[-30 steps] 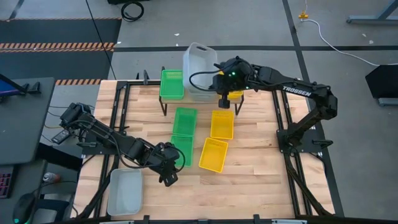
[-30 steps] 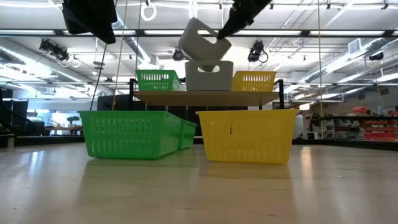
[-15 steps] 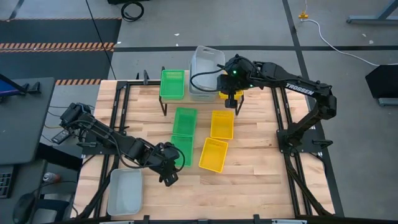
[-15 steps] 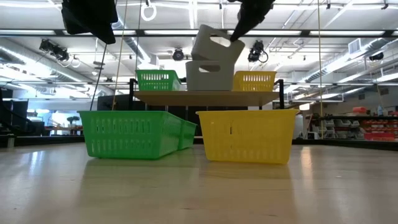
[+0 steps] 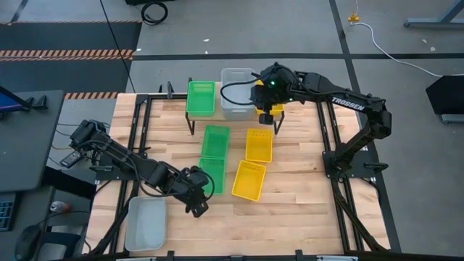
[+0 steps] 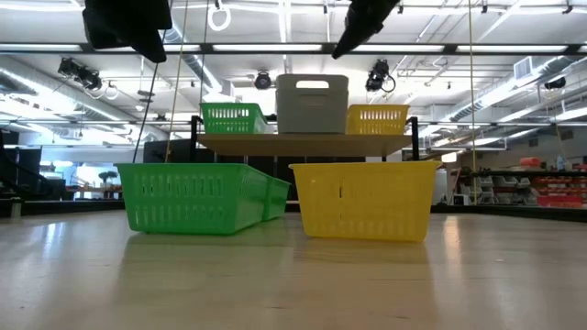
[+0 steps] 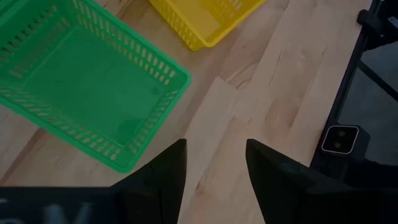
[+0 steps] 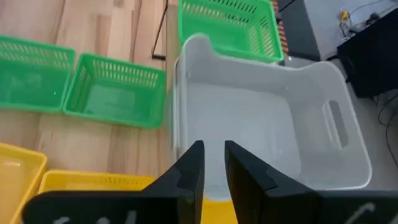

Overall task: Stack baskets on shelf by color
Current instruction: Stack the right gray bin on top of the gray bin on the shelf

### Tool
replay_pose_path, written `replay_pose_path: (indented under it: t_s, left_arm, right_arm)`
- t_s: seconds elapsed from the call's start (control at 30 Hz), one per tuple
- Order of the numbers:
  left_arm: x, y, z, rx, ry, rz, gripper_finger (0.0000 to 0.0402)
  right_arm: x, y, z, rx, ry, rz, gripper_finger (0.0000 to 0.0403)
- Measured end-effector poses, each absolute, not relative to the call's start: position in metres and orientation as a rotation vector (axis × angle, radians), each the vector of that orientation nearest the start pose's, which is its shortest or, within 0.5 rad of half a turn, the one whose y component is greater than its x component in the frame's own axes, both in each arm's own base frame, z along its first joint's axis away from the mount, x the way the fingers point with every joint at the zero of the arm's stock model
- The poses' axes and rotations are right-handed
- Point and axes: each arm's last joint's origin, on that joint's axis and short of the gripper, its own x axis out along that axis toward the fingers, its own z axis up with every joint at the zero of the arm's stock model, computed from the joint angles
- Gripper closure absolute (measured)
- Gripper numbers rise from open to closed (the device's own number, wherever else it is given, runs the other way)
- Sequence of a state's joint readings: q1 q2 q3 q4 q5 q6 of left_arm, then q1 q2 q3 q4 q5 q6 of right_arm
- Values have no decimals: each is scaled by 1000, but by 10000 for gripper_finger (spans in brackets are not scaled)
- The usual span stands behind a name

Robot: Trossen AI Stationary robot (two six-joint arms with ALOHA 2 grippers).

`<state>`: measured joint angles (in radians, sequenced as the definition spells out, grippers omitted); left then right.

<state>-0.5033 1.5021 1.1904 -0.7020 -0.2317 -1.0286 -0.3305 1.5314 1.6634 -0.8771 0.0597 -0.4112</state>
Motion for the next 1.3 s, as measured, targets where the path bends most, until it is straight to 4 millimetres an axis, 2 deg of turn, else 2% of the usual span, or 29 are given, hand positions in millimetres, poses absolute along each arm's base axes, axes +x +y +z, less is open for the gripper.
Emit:
replay_pose_path:
  t_s: [0.17, 0.4, 0.47, 0.57, 0.73, 0.87, 1.03, 1.1, 1.2, 1.3]
  left_arm:
    - [270, -141, 267, -583, 956, 255, 230]
    - [271, -140, 268, -577, 944, 262, 230]
    - [274, -137, 273, -543, 915, 274, 230]
    - [281, -126, 298, -436, 838, 279, 230]
    - [293, -92, 352, -173, 720, 348, 230]
    - [301, -48, 382, -19, 669, 430, 230]
    - [308, 18, 393, -16, 696, 458, 230]
    - [308, 37, 395, -2, 696, 447, 228]
    - [312, 53, 404, 51, 613, 403, 217]
    - [313, 55, 413, 168, 596, 355, 197]
  right_arm:
    - [301, -105, 399, -267, 737, -229, 304]
    - [300, -102, 400, -127, 707, -224, 255]
    - [295, -99, 403, -50, 699, -241, 239]
    - [280, -94, 411, 76, 690, -283, 218]
    - [248, -83, 420, 226, 749, -326, 199]
    - [225, -72, 423, 356, 813, -326, 199]
    - [203, -55, 430, 453, 833, -284, 201]
    - [197, -49, 434, 454, 816, -268, 201]
    - [189, -42, 438, 435, 793, -262, 201]
    - [183, -39, 441, 440, 777, -283, 201]
